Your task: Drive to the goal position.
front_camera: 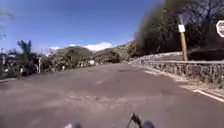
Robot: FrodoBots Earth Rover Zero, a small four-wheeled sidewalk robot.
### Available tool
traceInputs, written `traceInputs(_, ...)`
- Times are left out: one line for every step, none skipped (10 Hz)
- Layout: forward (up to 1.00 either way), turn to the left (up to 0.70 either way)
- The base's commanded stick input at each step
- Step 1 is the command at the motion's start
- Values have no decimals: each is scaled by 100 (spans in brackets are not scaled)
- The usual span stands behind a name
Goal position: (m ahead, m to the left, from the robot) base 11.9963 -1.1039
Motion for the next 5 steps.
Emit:
traceInputs(85,0)
traceInputs(85,0)
traceInputs(85,0)
traceInputs(85,0)
traceInputs(85,0)
